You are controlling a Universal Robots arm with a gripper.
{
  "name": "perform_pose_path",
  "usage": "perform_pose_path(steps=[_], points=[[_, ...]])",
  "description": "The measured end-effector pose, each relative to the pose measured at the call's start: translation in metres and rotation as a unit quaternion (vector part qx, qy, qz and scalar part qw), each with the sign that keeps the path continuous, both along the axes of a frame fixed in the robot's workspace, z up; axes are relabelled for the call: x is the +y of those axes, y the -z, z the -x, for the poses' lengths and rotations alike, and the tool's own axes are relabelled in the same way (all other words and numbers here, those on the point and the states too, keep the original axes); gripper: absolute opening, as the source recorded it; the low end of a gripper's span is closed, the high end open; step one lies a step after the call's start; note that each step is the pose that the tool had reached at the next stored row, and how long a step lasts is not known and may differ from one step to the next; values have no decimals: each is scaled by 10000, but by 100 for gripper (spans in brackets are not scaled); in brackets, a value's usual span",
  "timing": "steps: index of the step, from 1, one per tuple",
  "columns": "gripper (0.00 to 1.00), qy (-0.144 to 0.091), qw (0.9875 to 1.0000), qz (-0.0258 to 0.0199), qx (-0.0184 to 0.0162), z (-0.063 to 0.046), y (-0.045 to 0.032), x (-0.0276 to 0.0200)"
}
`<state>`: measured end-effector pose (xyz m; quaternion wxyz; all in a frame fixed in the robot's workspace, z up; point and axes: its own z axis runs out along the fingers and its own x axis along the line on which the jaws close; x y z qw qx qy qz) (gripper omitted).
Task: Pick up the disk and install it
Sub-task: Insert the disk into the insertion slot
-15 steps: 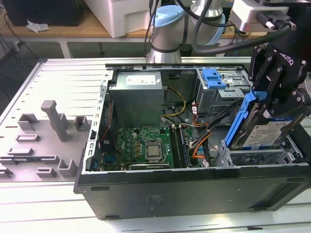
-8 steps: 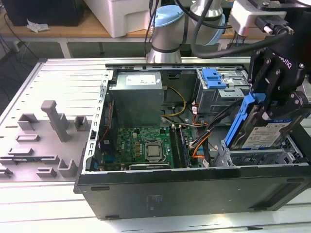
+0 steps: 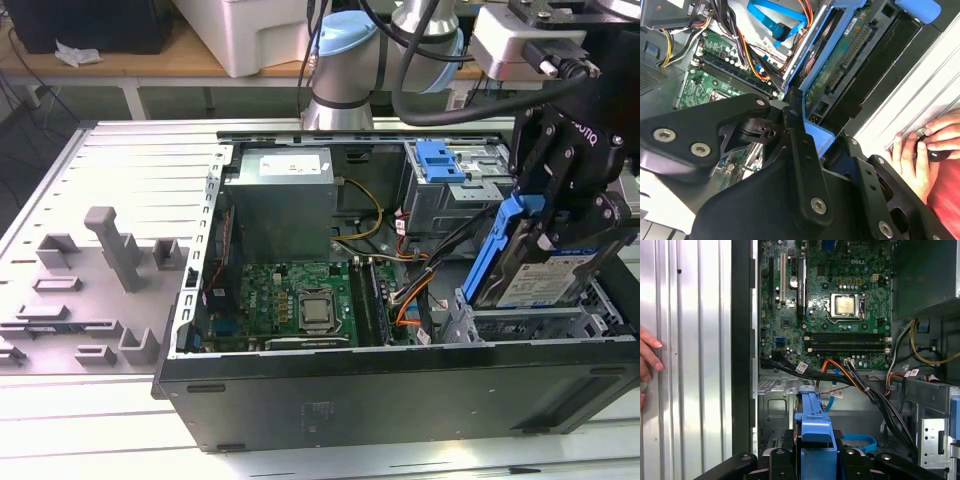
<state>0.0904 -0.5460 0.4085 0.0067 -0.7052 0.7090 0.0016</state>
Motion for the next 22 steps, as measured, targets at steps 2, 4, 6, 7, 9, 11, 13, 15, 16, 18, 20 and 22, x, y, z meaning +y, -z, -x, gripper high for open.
perform_pose_path(steps=[2,4,6,7,9,11,13,15,16,18,20,22], points=[[37,0,10000,1,0,0,5,0],[37,0,10000,0,0,0,5,0],[37,0,10000,0,0,0,6,0],[37,0,10000,0,0,0,6,0],[37,0,10000,0,0,0,6,0],[37,0,10000,0,0,0,6,0],[37,0,10000,0,0,0,6,0],[37,0,10000,-2,0,0,8,0],[38,0,10000,-1,0,0,7,0],[49,0,10000,0,0,0,7,0],[62,0,10000,-1,0,0,7,0],[74,0,10000,0,0,0,7,0]])
